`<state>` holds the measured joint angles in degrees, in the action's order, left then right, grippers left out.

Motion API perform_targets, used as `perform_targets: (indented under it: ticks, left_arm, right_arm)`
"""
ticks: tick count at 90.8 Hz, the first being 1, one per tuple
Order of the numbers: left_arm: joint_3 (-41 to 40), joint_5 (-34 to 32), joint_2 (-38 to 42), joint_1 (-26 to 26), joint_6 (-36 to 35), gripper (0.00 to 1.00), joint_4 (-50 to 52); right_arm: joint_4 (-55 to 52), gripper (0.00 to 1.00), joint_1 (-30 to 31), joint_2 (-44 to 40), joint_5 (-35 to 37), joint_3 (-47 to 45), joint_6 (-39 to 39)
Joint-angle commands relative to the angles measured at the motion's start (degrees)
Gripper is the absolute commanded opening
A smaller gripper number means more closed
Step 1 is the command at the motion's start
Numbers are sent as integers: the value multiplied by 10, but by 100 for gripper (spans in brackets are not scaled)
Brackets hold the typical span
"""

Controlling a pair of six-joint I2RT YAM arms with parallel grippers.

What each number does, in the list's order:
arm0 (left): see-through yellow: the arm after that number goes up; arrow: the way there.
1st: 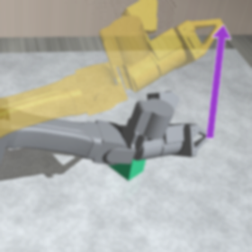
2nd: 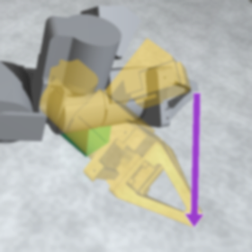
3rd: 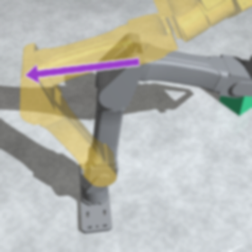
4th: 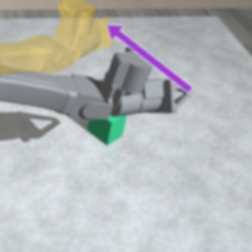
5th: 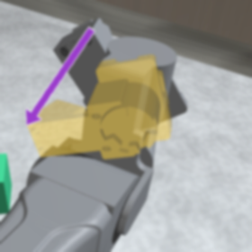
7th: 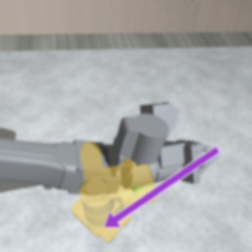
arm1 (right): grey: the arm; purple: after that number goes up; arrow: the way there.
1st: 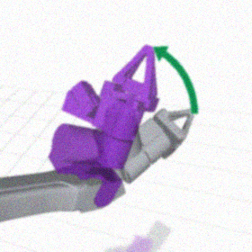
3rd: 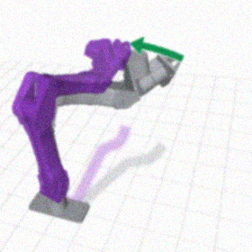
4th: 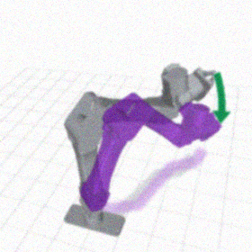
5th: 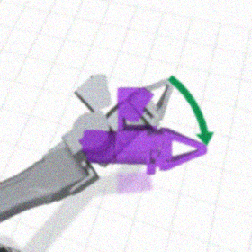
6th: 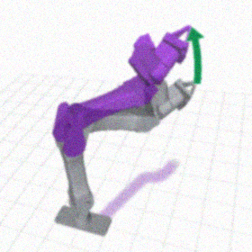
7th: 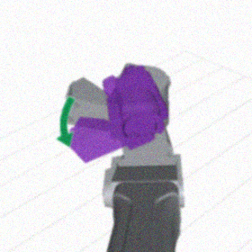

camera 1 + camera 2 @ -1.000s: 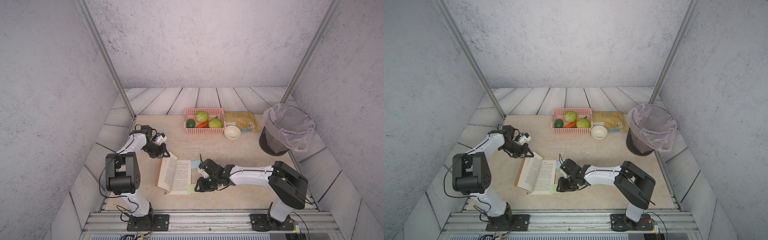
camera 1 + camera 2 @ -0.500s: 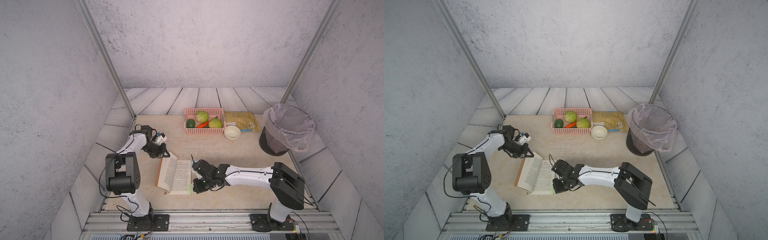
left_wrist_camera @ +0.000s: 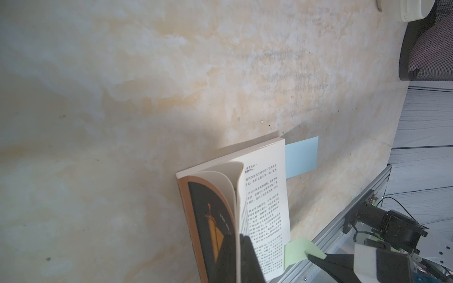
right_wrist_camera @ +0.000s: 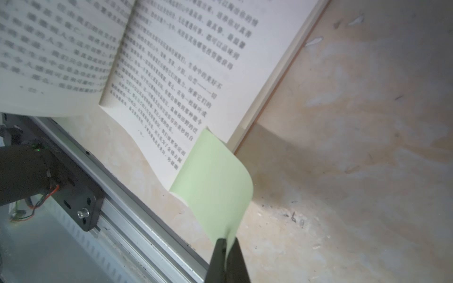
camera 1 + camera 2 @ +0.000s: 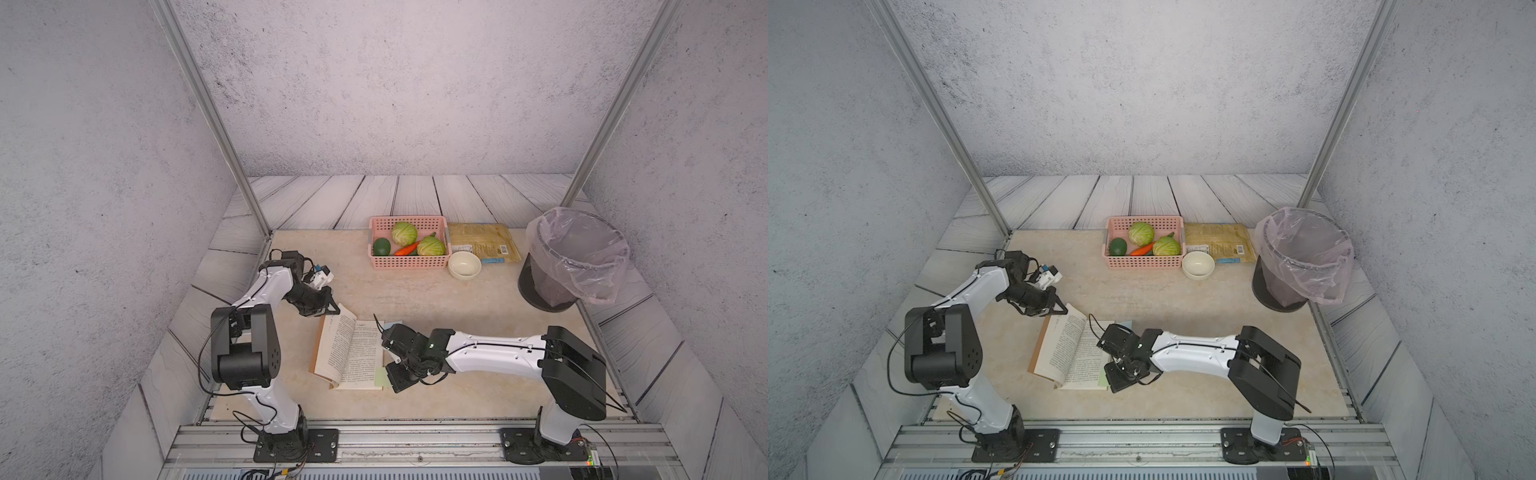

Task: Peel off the used sticky note
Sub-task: Tear off the note from the book.

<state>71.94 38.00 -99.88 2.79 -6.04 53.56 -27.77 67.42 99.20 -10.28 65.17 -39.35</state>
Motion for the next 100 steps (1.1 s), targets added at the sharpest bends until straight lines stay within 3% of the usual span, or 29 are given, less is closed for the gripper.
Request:
perform_targets:
  ticks: [1,45,100]
  left_arm:
    - [-3,10,3,7,-5,0,1]
    - [-3,12,3,7,-5,0,1]
    - [-3,14,2,7,-6,0,2]
  right_arm:
    - [-40,0,12,8,23,16,30]
    - [-137,0,62,40,116,105,80]
    - [-171,0,73,-18,168,106,75]
